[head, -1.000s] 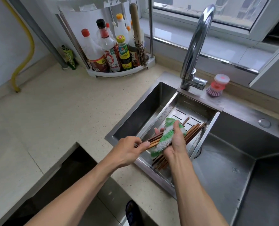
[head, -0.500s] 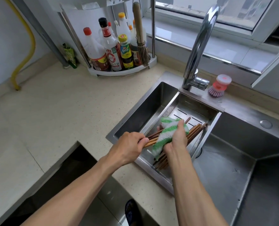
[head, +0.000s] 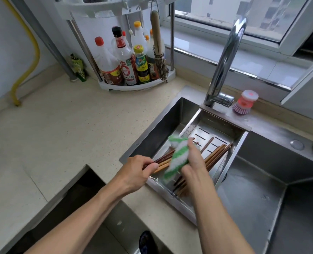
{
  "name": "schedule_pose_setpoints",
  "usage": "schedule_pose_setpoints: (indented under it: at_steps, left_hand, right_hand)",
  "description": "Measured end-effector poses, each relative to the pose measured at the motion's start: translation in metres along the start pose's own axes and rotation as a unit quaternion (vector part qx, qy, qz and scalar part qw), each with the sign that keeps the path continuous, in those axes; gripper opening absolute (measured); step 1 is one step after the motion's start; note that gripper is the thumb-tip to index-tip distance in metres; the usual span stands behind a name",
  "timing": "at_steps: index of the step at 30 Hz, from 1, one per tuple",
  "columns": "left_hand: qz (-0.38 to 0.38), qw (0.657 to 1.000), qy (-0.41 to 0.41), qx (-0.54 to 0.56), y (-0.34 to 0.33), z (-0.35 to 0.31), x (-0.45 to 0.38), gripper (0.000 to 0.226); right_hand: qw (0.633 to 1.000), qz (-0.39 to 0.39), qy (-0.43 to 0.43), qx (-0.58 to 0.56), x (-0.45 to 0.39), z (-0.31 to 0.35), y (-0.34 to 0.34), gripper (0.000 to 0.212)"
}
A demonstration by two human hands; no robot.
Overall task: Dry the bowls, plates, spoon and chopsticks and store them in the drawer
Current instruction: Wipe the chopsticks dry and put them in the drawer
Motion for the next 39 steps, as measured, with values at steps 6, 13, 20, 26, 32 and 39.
schedule_pose_setpoints:
  at_steps: [6, 13, 20, 26, 32, 39]
  left_hand:
    - [0.004, 1.000, -0.003, 0.000, 0.011, 0.005, -0.001, 0.025]
    - [-0.048, 0.999, -0.002, 0.013, 0.005, -0.004, -0.008, 0.033]
    - [-0.031, 0.999, -0.011, 0.005, 0.011, -0.004, 0.002, 0.032]
    - [-0.006, 1.000, -0.012, 0.003, 0.017, 0.005, 0.010, 0.033]
    - [-0.081, 0.997, -0.008, 0.004, 0.028, -0.013, -0.003, 0.043]
    - [-0.014, 0.984, 0.041, 0.175, 0.014, 0.000, 0.010, 0.034]
  right_hand:
    - [0.997, -0.035, 0.063, -0.040, 0.002, 0.024, 0.009, 0.032]
    - [0.999, 0.023, 0.034, 0.004, 0.006, -0.019, -0.017, 0.044]
    - [0.998, -0.009, 0.064, -0.006, 0.011, 0.009, -0.015, 0.037]
    - [0.997, -0.035, 0.064, 0.012, 0.015, 0.018, -0.010, 0.039]
    - [0.996, 0.015, 0.050, 0.070, 0.040, -0.022, -0.043, 0.027]
    - [0.994, 0.074, 0.052, 0.068, 0.037, -0.013, -0.050, 0.033]
Point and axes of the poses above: each hand's wrist, its own x-axis away from the middle knuckle, its own y-axis out of the back of the hand, z = x × y, the point moved 10 cm from there along -x, towards the middle knuckle, and after that the axes turned 3 degrees about -y, right-handed, at the moved point
